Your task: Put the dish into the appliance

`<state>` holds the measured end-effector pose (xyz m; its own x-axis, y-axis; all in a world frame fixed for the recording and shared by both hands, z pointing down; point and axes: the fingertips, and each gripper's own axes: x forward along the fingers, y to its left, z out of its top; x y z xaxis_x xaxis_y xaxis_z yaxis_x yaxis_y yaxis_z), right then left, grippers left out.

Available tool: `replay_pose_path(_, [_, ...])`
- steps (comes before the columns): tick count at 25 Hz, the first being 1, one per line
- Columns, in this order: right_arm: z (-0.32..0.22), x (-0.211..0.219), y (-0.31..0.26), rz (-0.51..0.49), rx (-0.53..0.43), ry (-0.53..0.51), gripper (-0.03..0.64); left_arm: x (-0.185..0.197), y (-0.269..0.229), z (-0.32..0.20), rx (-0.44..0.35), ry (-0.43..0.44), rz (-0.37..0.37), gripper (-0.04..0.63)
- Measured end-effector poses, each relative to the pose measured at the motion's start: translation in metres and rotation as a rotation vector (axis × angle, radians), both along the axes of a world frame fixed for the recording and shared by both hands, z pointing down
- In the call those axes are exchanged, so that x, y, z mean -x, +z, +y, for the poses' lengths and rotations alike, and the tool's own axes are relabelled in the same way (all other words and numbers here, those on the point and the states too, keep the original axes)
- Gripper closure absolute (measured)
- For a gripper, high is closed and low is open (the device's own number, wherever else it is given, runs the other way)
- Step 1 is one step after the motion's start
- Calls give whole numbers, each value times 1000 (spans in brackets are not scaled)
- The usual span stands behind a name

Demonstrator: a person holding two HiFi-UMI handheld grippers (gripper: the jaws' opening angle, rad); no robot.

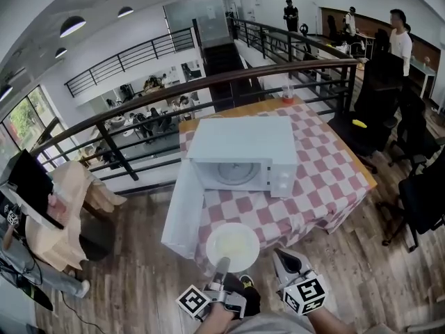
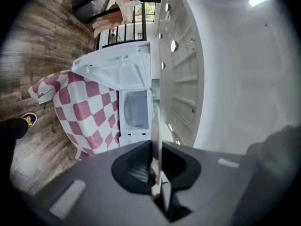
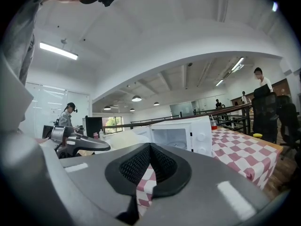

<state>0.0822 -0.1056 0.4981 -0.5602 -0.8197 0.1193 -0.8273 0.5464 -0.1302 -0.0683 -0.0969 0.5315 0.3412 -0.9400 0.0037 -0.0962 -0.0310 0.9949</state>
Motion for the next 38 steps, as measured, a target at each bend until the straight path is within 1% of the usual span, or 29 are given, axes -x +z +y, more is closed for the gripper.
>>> replay_pose_path(4, [-29,4,3,-6,17,3,617,3,-1,-28,4,9,-23,566])
replay_pose_path(9, [-68,15,10,2,35,4,617,9,3,-69,17,21,-21,566])
replay_pose_path(19, [-136,39,7,48,56,20,617,25,-1,-147,20,49,20,566])
replay_pose_path(28, [-184,67,6,60,56,3,617,46,7,-195,32,39,23,566])
replay_pose_path(32, [-202,72,9,62,62,13,617,54,16,-214,46,40,15,566])
replay_pose_path(38, [-226,79,14,61,66,36,617,55,26,-238,58,56,31,566])
